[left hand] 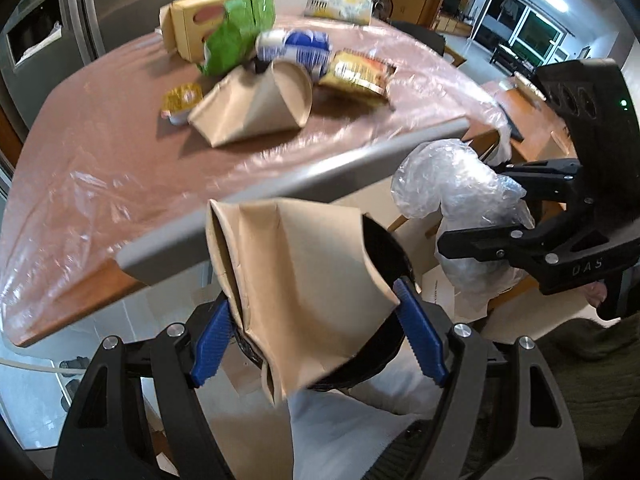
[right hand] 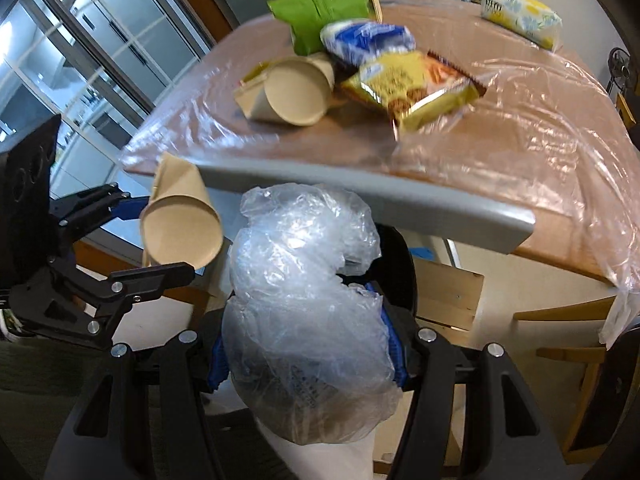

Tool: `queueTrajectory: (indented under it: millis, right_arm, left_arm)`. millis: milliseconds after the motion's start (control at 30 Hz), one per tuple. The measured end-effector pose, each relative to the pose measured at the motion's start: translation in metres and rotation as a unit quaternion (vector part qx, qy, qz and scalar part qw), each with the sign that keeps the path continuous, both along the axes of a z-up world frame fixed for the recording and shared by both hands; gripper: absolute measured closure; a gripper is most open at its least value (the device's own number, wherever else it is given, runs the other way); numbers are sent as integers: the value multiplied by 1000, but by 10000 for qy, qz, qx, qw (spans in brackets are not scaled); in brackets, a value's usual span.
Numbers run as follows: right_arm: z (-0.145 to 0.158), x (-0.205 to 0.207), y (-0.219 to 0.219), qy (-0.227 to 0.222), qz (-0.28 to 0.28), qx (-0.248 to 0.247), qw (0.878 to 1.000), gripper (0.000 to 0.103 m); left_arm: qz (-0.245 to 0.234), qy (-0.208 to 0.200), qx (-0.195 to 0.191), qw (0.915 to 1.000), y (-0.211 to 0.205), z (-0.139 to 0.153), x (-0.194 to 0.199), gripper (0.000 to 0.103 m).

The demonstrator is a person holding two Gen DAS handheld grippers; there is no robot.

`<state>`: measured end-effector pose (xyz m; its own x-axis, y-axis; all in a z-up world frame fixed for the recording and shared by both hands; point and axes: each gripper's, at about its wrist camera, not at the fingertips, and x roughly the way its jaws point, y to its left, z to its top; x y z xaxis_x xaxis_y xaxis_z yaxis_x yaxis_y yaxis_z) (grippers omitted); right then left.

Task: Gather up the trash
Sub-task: 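Carry the paper cup in the left tool while the right tool carries the plastic bag over the black bin, then open the left gripper dropping the cup while the right gripper drops the bag into the bin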

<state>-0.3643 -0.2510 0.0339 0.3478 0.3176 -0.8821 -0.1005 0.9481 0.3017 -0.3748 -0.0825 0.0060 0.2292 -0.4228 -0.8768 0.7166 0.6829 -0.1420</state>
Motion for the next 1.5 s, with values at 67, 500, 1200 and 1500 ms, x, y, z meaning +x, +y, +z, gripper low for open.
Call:
queueTrajectory:
  millis: [67, 500, 1200, 1500]
  right_arm:
    - [-6, 0, 1, 32, 23, -71, 10000, 45]
    - [-27, 8, 2, 157, -132, 34, 9998, 45]
    - [-43, 10, -2, 357, -222, 42, 9991, 45]
    - [-55, 13, 2, 452, -257, -28, 9986, 45]
  left_arm:
    - [-23, 13, 40, 10000, 1, -4, 0, 26]
    - [-133, -77, 233, 9996, -7, -23, -6, 29]
    - [-301, 33, 421, 9987, -19, -41, -12, 29]
    - [-319, 84, 571, 9978, -26, -55, -7, 29]
